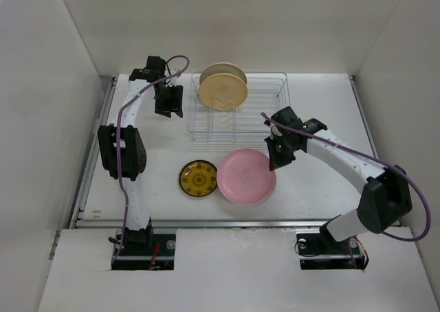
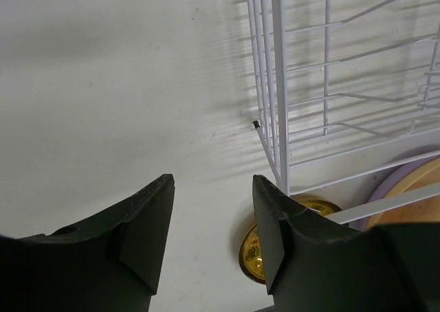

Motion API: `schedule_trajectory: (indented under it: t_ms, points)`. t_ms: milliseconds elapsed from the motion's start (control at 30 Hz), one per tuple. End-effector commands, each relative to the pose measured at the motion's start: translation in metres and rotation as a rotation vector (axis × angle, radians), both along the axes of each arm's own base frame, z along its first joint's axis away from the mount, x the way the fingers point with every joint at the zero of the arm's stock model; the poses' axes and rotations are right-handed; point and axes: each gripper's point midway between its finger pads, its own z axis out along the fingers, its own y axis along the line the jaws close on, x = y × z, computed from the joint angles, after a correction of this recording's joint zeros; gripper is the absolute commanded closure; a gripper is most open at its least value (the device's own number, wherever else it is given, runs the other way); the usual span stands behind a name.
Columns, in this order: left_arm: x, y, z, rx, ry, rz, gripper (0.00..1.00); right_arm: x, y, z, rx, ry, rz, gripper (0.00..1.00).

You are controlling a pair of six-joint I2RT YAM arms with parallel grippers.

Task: Unload the plates from the dish rack

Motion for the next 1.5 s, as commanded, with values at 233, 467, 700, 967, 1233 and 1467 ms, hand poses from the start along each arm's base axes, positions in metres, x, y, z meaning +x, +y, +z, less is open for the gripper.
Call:
schedule_trajectory:
  t_ms: [233,467,700,967,1233,1467]
  points:
    - [0.007,0.006,0.084,0.032,-0.264,-0.069,0.51,0.019,-0.009,-0.020,-0.095,0.038,-0.120,0.56]
    - [0.017,-0.023,0.109,0.026,-0.411,-0.241,0.48,0.030,-0.010,-0.007,-0.093,0.006,-0.146,0.19]
    - [0.046,-0.062,0.112,0.075,-0.560,-0.404,0.46,0.051,-0.003,0.036,-0.039,-0.112,-0.159,0.19]
    - [0.097,-0.095,0.098,0.106,-0.676,-0.425,0.46,0.070,-0.007,0.059,-0.055,-0.204,-0.193,0.19]
    - [0.147,-0.093,0.079,0.264,-0.801,-0.385,0.48,0.076,-0.004,0.051,-0.067,-0.185,-0.192,0.19]
    - [0.160,-0.096,0.072,0.256,-0.817,-0.356,0.75,0.078,-0.003,0.043,-0.091,-0.157,-0.180,0.19]
